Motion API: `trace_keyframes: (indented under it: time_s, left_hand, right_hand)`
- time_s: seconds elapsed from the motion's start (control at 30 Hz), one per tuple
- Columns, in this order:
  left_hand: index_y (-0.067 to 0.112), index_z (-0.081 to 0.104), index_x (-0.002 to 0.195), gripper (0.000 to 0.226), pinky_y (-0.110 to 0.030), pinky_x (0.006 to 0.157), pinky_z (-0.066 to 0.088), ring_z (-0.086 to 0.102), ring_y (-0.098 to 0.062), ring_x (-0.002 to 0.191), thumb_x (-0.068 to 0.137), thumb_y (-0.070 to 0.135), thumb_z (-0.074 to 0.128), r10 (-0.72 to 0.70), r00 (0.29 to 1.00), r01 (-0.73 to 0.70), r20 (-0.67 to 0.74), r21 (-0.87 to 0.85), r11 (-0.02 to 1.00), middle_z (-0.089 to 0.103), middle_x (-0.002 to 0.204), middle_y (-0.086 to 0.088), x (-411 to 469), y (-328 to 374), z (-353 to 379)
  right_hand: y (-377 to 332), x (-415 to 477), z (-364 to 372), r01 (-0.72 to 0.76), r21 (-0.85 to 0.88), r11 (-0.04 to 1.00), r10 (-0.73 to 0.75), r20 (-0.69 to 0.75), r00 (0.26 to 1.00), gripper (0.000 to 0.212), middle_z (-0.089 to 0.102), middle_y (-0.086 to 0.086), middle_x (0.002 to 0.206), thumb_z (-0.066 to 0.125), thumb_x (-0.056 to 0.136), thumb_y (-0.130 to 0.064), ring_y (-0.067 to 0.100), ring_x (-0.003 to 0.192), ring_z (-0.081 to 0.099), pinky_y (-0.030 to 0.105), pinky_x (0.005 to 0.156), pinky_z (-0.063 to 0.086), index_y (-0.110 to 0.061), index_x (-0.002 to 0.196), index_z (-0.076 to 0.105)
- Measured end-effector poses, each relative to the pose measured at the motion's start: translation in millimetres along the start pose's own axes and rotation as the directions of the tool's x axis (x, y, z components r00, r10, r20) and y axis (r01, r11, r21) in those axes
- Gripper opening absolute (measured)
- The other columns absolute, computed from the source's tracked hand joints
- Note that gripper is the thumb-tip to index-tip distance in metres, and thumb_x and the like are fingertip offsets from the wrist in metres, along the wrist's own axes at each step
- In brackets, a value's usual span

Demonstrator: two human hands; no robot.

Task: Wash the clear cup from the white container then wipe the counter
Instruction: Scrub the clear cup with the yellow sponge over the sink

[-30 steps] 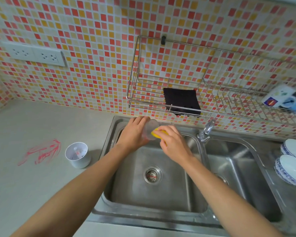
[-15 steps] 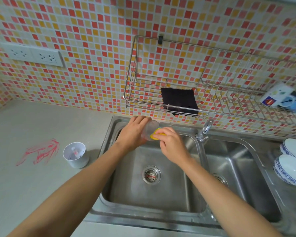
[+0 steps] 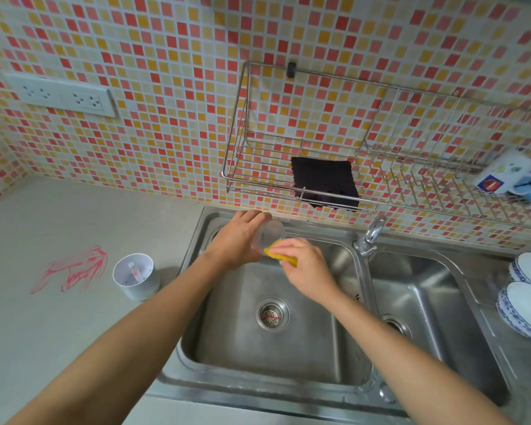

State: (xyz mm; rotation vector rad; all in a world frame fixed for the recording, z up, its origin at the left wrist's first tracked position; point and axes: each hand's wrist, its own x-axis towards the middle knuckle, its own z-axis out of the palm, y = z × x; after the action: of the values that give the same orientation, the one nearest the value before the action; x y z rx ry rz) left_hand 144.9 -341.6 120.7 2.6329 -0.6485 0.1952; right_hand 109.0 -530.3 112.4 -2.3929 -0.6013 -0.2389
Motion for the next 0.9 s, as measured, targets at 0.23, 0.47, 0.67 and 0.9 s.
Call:
trace_keyframes:
  time_s: [0.23, 0.47, 0.67, 0.9]
  left_hand:
    - [0.022, 0.040, 0.139, 0.085, -0.036, 0.102, 0.042, 0.042, -0.024, 0.127, 0.067, 0.036, 0.083, 0.015, 0.996, -0.017, 0.089, 0.019, 1.000, 0.046, 0.142, 0.002, 2.0, 1.4, -2.9]
    - [0.019, 0.032, 0.143, 0.086, -0.019, 0.102, 0.022, 0.037, -0.018, 0.129, 0.069, 0.022, 0.077, -0.013, 0.992, 0.030, 0.128, -0.134, 0.991, 0.042, 0.142, 0.002, 2.4, 2.4, -2.4]
    - [0.018, 0.032, 0.136, 0.101, -0.027, 0.102, 0.042, 0.042, -0.012, 0.122, 0.057, 0.045, 0.089, -0.093, 0.995, 0.096, 0.023, -0.230, 0.969, 0.043, 0.134, 0.001, 0.1, 3.3, 13.0]
    - [0.034, 0.036, 0.134, 0.090, -0.045, 0.101, 0.043, 0.041, -0.018, 0.121, 0.058, 0.058, 0.079, -0.070, 0.997, 0.071, 0.022, -0.042, 0.997, 0.041, 0.133, 0.006, 9.2, -4.4, 16.0]
  right_hand:
    - [28.1, 7.3, -16.2, 0.334, -0.393, 0.857, -0.305, 0.137, 0.943, 0.036, 0.065, -0.004, 0.110, 0.068, 0.074, -0.001, 0.021, 0.112, 0.056, 0.032, 0.089, 0.043, -0.020, 0.104, 0.070]
    - [19.6, 5.7, -20.1, 0.419, -0.490, 0.764, -0.473, 0.015, 0.881, 0.033, 0.068, -0.001, 0.095, 0.038, 0.100, -0.017, 0.021, 0.100, 0.061, 0.031, 0.081, 0.047, -0.014, 0.091, 0.070]
    - [22.3, 5.7, -18.5, 0.410, -0.466, 0.784, -0.470, -0.015, 0.882, 0.018, 0.067, -0.001, 0.103, 0.053, 0.090, -0.009, 0.020, 0.106, 0.058, 0.030, 0.086, 0.044, -0.014, 0.096, 0.069]
    - [-0.4, -1.3, -4.2, -0.222, 0.254, 0.941, 0.211, 0.070, 0.975, 0.023, 0.070, -0.004, 0.108, 0.062, 0.087, -0.003, 0.005, 0.099, 0.061, 0.013, 0.088, 0.041, -0.012, 0.105, 0.074]
